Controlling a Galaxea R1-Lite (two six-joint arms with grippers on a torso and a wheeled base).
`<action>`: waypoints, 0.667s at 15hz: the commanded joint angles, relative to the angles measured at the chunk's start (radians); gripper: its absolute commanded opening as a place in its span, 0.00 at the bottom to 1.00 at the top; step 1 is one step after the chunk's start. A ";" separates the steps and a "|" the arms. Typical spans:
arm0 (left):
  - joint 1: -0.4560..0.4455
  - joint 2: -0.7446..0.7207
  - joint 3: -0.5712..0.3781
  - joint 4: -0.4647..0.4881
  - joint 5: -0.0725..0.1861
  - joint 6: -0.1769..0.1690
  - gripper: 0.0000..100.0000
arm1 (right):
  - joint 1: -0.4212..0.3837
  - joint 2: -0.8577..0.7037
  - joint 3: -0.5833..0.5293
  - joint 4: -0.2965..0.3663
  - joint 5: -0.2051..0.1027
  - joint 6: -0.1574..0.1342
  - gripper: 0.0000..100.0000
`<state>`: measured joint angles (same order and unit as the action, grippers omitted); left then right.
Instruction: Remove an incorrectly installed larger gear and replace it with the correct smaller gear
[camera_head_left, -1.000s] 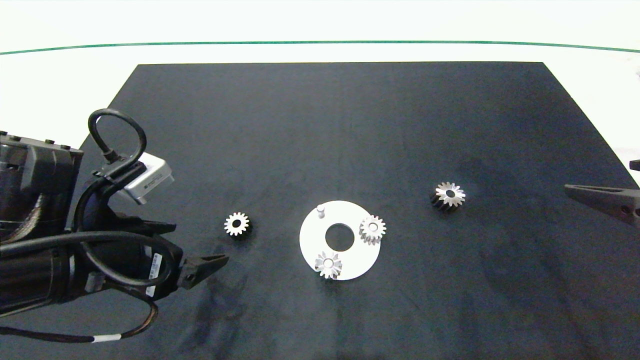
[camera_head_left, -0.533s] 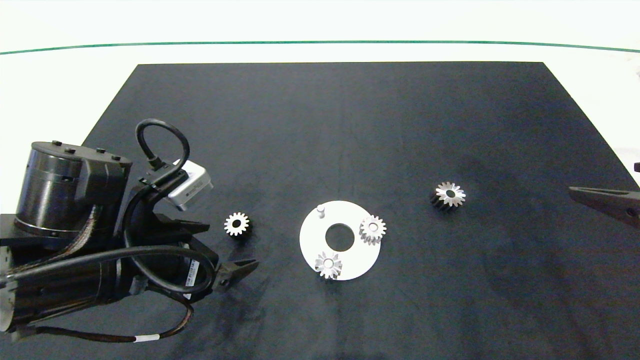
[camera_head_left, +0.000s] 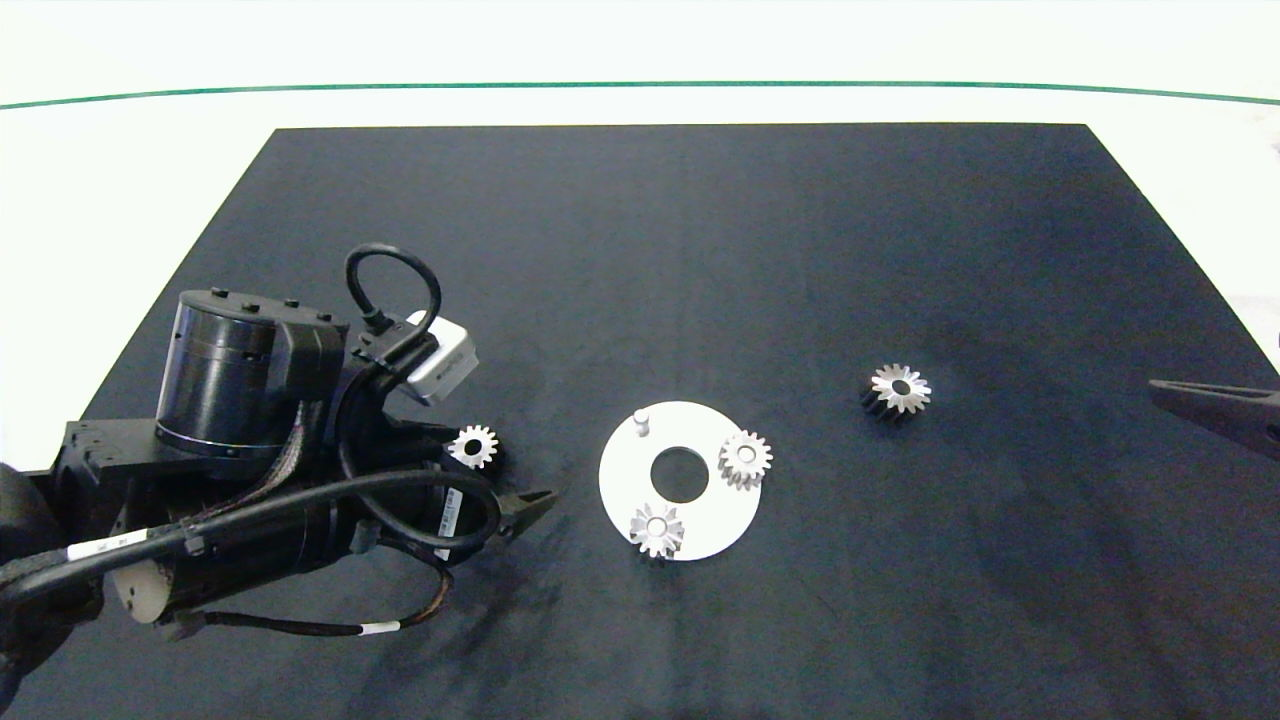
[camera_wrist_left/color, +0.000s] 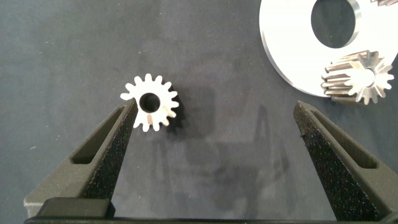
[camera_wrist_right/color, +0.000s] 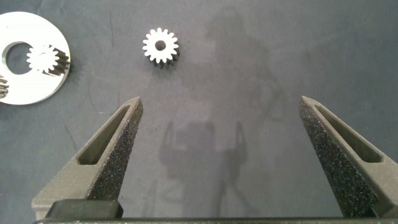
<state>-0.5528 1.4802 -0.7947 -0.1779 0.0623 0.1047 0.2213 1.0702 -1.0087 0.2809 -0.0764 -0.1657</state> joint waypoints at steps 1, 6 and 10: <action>0.001 0.026 -0.014 -0.005 0.001 0.000 1.00 | 0.000 0.001 0.001 0.001 0.001 -0.001 1.00; 0.007 0.041 -0.052 -0.003 0.004 0.001 1.00 | -0.007 -0.013 0.032 0.001 0.013 -0.001 1.00; 0.025 0.054 -0.049 -0.003 0.014 0.038 1.00 | -0.007 -0.024 0.039 0.001 0.017 0.000 1.00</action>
<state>-0.5353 1.5313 -0.8466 -0.1804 0.0760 0.1409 0.2140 1.0511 -0.9709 0.2804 -0.0591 -0.1645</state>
